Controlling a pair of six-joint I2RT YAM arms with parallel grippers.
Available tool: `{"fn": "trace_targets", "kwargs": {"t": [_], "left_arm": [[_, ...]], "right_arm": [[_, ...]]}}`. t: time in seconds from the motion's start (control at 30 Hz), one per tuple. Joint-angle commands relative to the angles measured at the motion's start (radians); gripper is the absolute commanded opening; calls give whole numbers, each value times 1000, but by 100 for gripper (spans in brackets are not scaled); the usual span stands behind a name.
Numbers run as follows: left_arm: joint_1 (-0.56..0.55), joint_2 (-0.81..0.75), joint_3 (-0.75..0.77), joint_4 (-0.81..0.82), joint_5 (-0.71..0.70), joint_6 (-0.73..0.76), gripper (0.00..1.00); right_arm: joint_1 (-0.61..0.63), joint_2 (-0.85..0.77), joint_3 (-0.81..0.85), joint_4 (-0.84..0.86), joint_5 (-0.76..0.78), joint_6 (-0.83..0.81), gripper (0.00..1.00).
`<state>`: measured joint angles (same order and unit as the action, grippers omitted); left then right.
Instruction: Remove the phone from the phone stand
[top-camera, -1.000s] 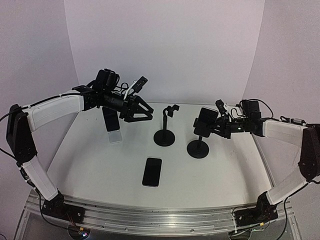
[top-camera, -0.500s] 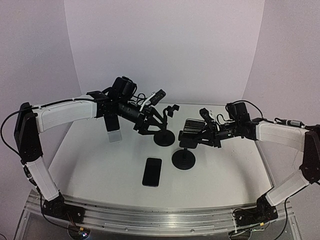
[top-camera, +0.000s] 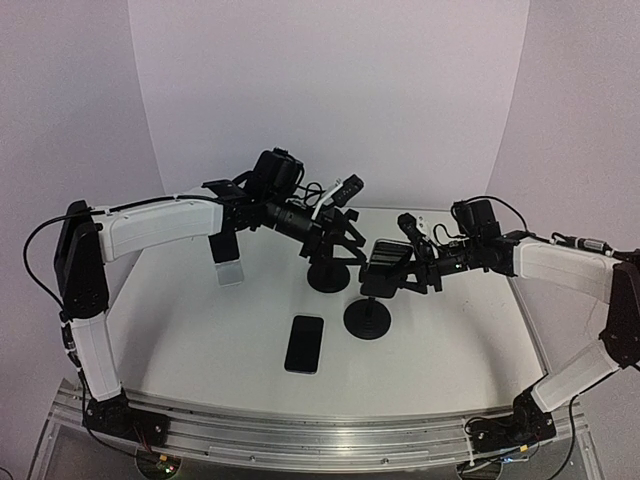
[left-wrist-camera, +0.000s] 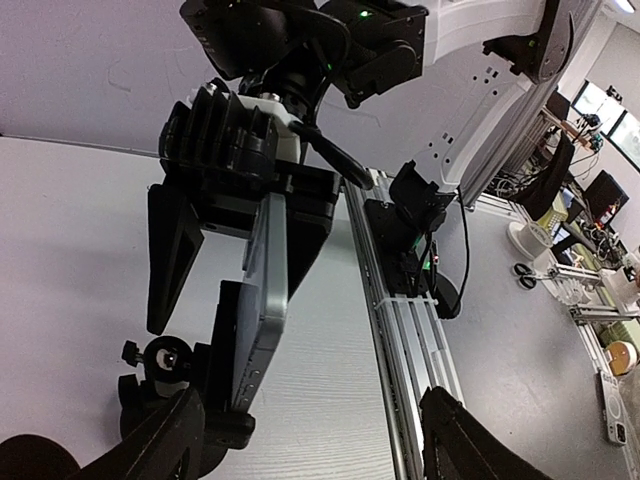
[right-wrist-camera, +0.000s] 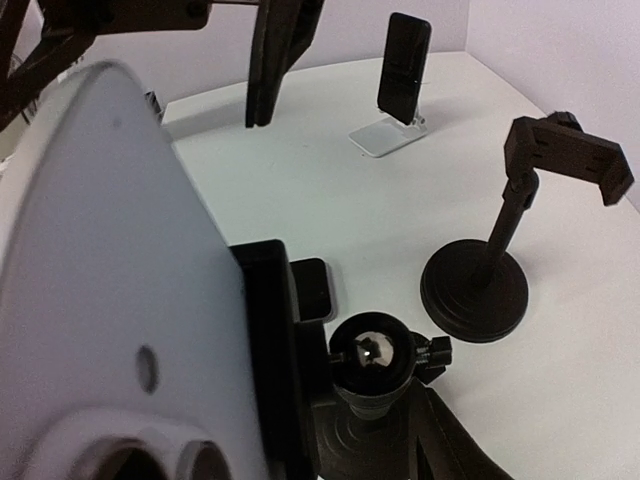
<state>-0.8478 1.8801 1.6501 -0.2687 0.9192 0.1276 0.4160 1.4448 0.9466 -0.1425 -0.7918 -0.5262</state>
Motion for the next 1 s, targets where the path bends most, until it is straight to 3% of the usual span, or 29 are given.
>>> {"fn": "trace_targets", "kwargs": {"t": [0.0,0.1,0.17,0.3,0.4,0.53,0.67,0.83,0.9,0.97], "left_arm": [[-11,36,75,36,-9,-4,74],[-26,55,91,35,-15,13,74],[-38,73,120,30,-45,42,74],[-41,117,179,4,-82,61,74],[-42,139,210,2,-83,63,71],[-46,154,225,4,-79,71,60],[-62,158,210,-1,-87,86,49],[-71,159,200,5,-115,100,42],[-72,151,202,13,-121,94,34],[-73,140,193,16,-118,92,19]], "right_arm": [[6,-70,14,0,61,20,64],[7,-114,-10,-12,80,71,72],[7,-173,-49,-19,103,123,85],[7,-248,-99,-24,151,181,87],[6,-286,-125,-27,189,235,88],[7,-321,-149,-36,272,331,87],[12,-324,-150,-55,377,407,82],[31,-301,-133,-93,480,466,76],[52,-298,-130,-103,519,486,73],[77,-297,-130,-112,547,492,72]]}}
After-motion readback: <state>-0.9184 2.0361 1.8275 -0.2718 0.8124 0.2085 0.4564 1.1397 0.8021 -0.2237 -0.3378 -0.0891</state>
